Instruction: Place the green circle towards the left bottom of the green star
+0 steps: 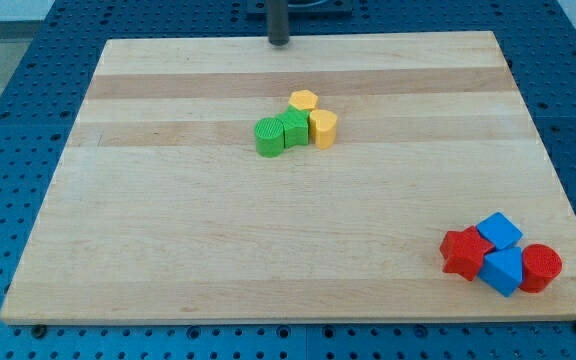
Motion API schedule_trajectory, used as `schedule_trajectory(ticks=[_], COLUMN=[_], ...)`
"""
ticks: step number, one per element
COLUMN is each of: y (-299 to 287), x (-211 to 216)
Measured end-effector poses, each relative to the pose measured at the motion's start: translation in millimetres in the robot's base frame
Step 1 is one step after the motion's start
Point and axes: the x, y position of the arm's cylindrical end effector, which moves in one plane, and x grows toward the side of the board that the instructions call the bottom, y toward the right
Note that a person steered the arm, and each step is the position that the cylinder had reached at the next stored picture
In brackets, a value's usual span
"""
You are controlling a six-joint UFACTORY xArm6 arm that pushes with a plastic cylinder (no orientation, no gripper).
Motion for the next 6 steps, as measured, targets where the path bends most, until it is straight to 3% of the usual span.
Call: schedule_trajectory(ticks=[3, 4, 5, 6], y=[111, 235, 255, 269], x=[1, 0, -1, 28])
